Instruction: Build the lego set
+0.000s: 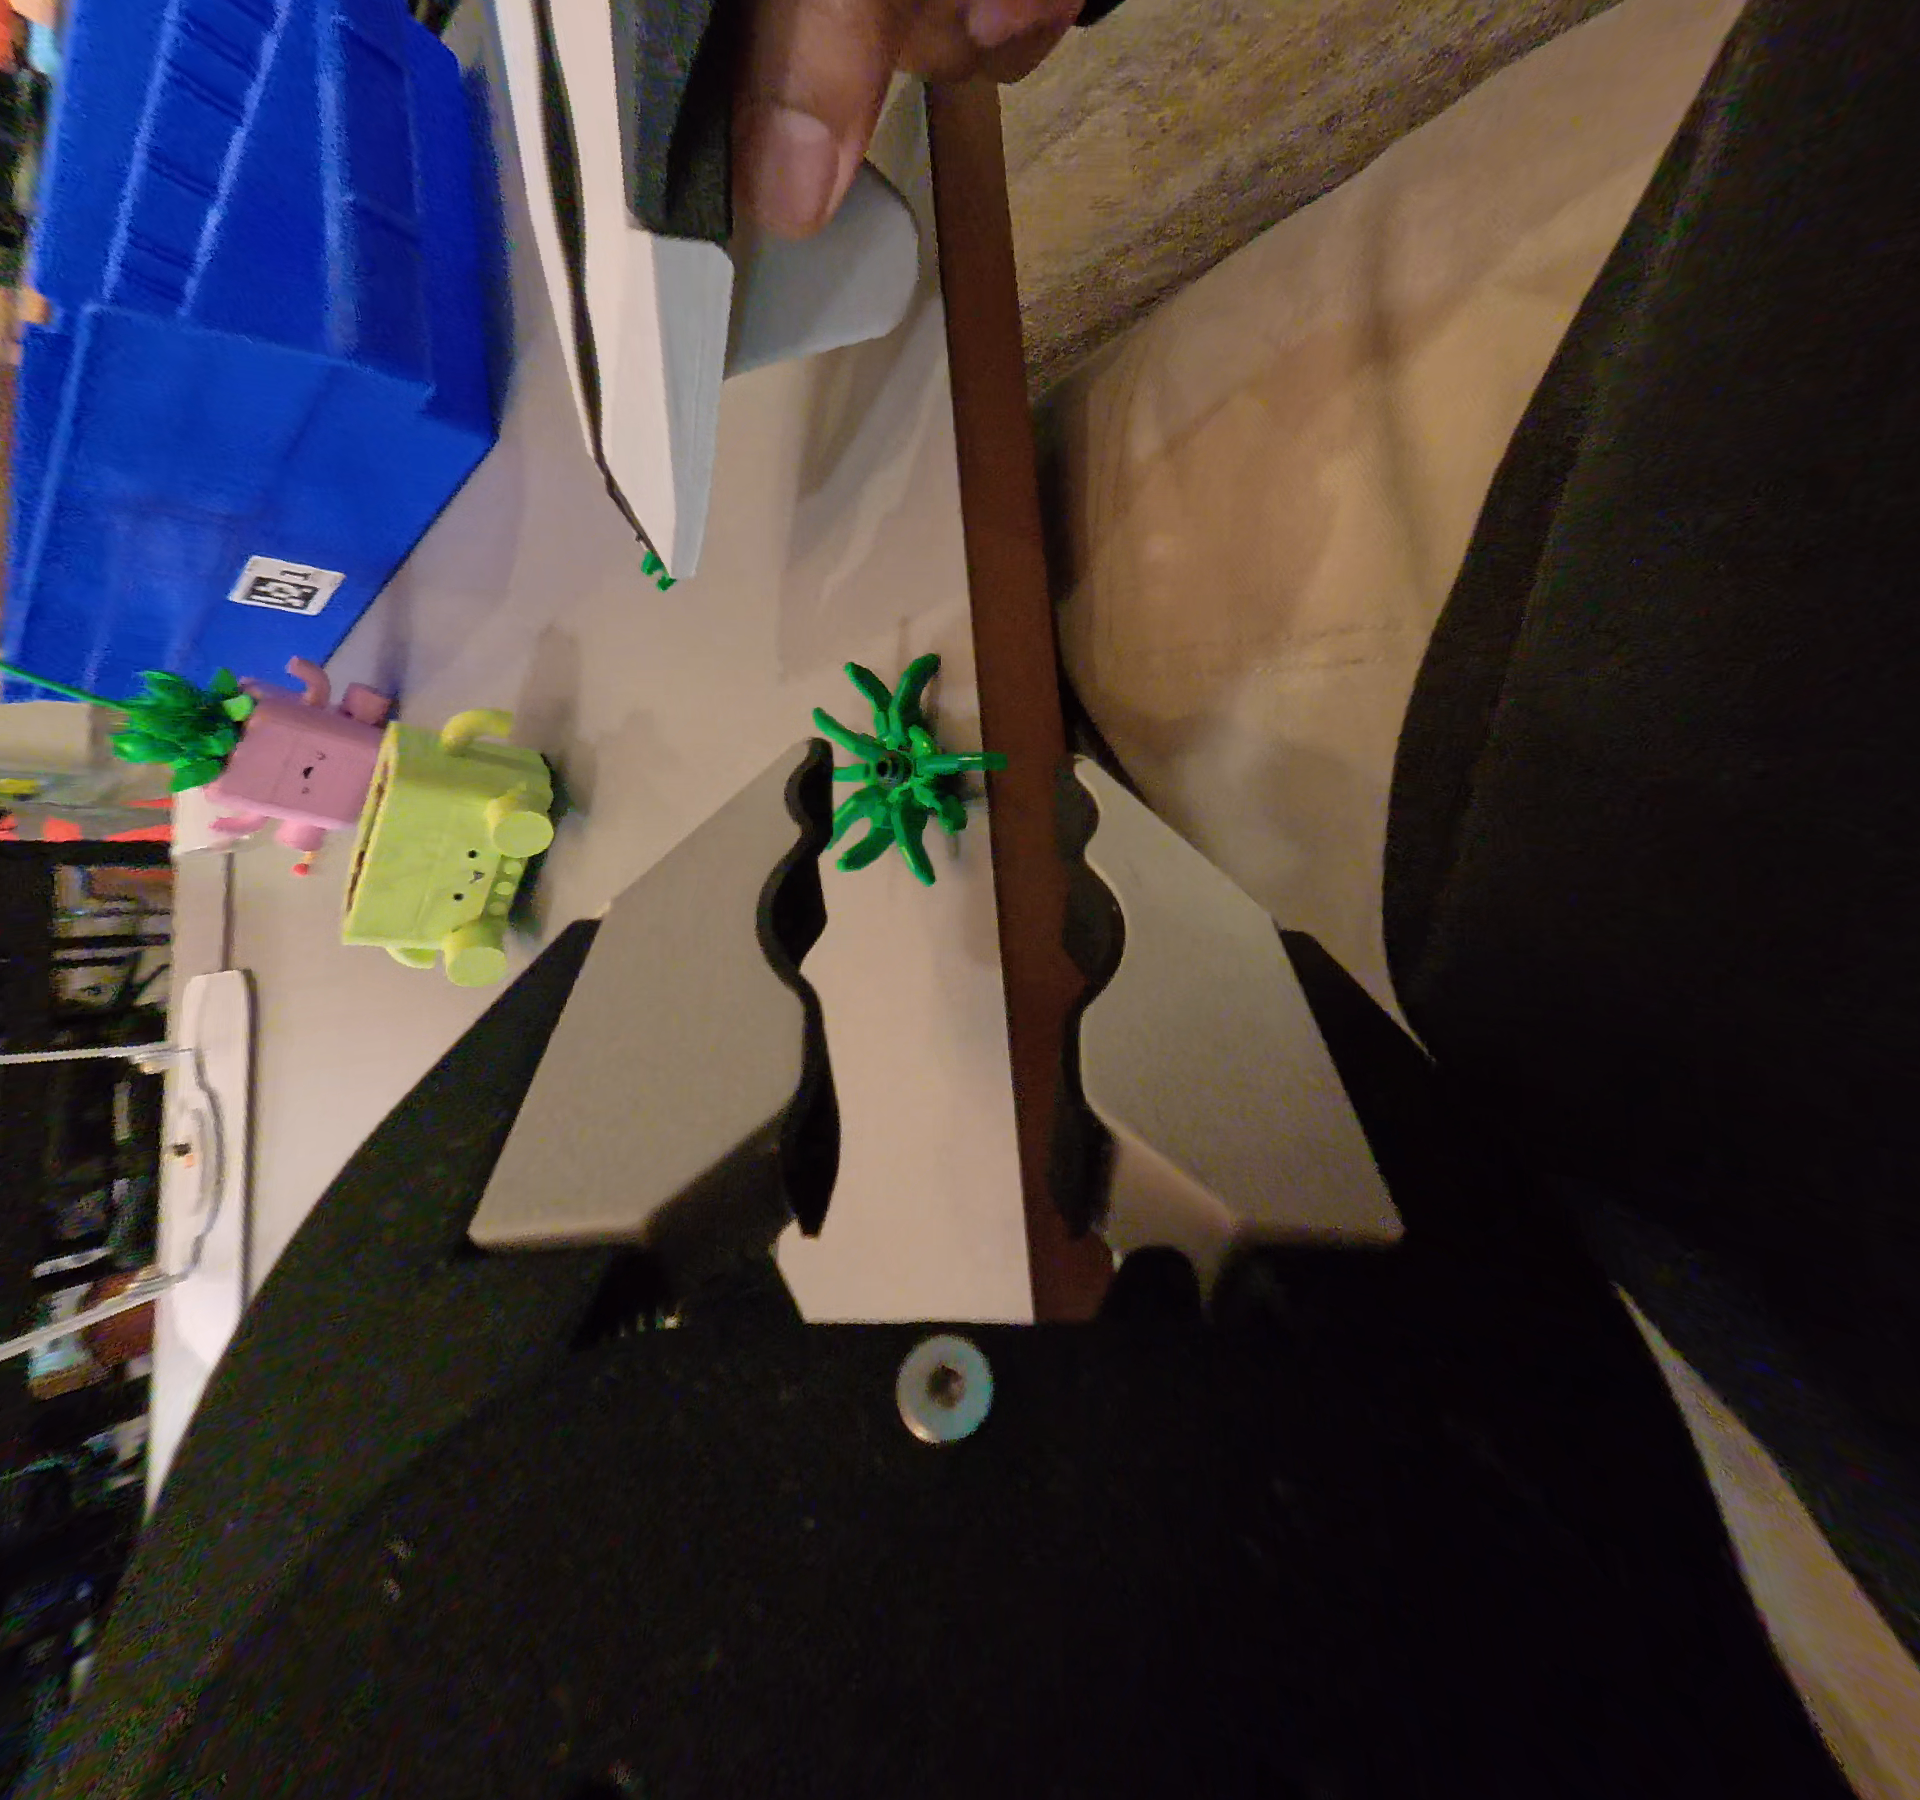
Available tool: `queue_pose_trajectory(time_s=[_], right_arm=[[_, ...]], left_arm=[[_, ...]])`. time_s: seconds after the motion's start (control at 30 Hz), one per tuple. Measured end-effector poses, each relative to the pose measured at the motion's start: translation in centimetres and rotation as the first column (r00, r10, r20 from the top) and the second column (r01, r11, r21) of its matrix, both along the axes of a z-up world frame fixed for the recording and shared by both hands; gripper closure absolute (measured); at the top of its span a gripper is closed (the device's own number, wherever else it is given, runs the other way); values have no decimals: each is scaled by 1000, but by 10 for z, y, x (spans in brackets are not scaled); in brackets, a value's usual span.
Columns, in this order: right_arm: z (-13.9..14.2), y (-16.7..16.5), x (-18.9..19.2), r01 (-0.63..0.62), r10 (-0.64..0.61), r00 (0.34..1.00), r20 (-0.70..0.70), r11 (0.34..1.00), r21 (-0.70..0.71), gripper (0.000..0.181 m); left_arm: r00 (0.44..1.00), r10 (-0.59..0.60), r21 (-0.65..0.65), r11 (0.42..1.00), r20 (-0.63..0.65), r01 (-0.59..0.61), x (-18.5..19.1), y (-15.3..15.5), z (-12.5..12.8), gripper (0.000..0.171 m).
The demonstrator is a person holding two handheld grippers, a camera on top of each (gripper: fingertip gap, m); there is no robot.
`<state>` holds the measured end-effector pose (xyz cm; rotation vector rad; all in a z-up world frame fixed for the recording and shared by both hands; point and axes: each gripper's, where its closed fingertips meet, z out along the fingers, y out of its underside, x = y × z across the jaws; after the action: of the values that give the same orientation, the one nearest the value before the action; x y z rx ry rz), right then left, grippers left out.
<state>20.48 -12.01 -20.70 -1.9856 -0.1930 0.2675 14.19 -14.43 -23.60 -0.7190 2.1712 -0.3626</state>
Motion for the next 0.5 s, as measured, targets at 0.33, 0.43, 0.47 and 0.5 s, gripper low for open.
queue_pose_trajectory(time_s=[0.33, 0.43, 0.47, 0.5], right_arm=[[-1, 0, 0, 0, 0, 1000, -3, 1000, 2, 179], [0, 0, 1, 0, 0, 1000, -5, 1000, 3, 179], [0, 0, 1, 0, 0, 1000, -5, 1000, 4, 179], [0, 0, 1, 0, 0, 1000, -5, 1000, 5, 179]], left_arm=[[999, -38, 74, 997, -4, 38, 3, 6, -10, 137], [998, -54, 99, 994, 26, 51, 1, 2, -8, 145], [997, -61, 102, 993, 37, 57, 1, 0, -6, 151], [997, -65, 103, 993, 45, 60, 0, -1, -5, 155]])
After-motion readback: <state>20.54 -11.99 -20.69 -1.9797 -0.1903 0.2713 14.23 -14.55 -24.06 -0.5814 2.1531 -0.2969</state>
